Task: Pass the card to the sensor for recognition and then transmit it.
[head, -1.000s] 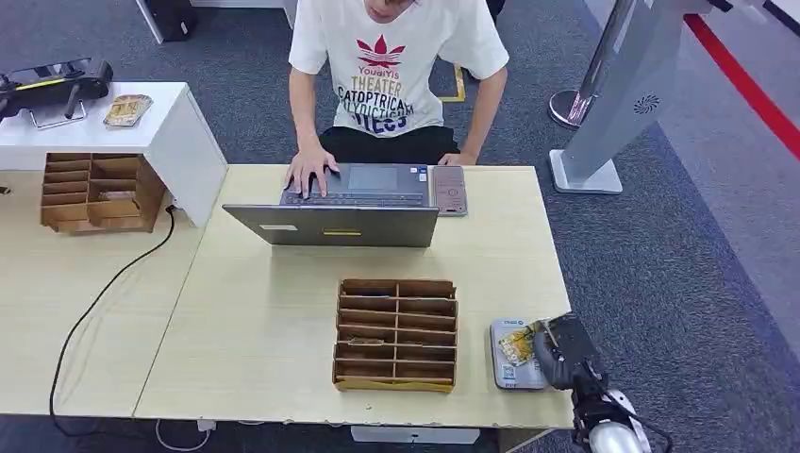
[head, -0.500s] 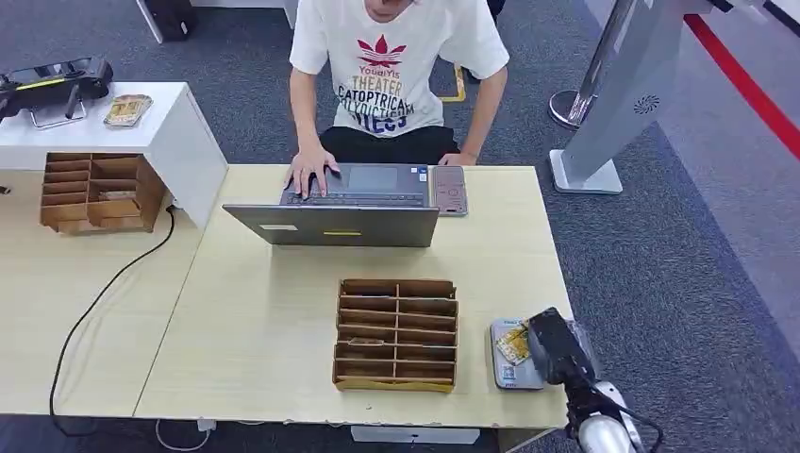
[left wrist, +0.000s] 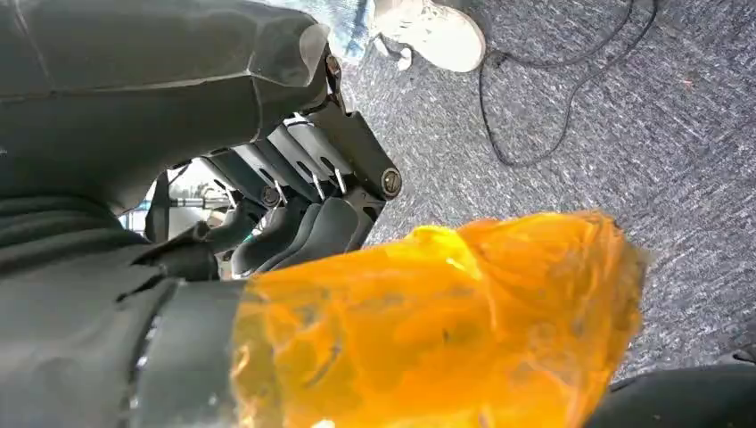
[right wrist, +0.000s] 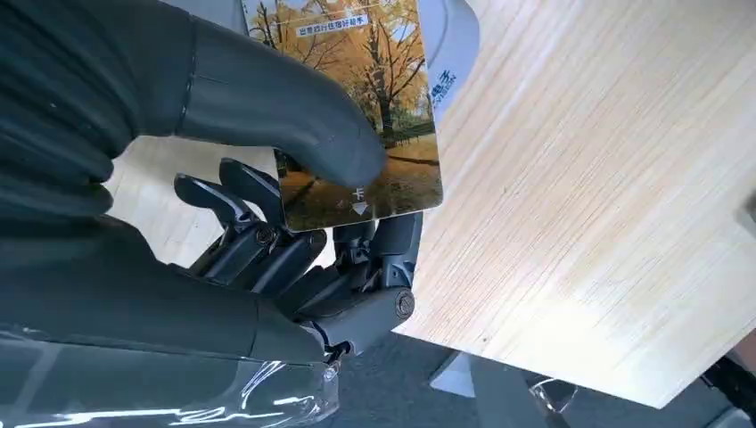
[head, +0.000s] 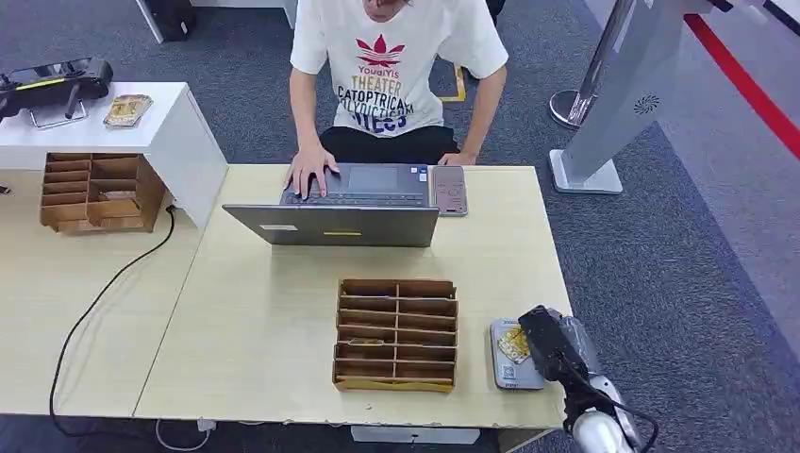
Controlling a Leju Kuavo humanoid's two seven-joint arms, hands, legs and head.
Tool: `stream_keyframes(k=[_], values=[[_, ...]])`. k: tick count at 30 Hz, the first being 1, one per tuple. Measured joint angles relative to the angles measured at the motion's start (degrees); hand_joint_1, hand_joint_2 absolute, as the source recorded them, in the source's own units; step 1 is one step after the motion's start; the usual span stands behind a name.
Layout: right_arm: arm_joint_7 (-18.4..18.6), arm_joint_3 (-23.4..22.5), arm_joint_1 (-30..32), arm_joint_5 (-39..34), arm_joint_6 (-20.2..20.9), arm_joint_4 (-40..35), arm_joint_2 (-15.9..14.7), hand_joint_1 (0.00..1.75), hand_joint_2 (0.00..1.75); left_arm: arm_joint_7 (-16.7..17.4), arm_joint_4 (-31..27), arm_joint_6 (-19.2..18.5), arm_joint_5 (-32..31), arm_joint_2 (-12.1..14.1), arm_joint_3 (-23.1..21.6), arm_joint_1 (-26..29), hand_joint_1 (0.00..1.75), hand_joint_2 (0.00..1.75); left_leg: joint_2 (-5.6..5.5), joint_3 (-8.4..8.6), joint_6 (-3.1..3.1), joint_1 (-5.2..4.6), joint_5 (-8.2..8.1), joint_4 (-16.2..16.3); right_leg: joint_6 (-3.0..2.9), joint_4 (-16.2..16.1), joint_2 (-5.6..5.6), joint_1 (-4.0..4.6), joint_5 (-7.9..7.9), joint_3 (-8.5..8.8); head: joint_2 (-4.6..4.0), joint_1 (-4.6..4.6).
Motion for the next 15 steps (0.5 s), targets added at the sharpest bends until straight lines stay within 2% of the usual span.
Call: stream_keyframes(k=[15], values=[[0.5, -0.1, -0.1, 2.2, 0.5, 1.0, 0.3, 1.75, 1.75, 0.0, 0.0, 0.0, -0.6, 0.0, 0.9, 0.0, 1.75, 0.00, 0.00, 0.01, 0.00, 0.00, 0.00, 0.0, 0.00, 0.0, 0.00, 0.00, 0.00, 0.00, 0.00, 0.00]])
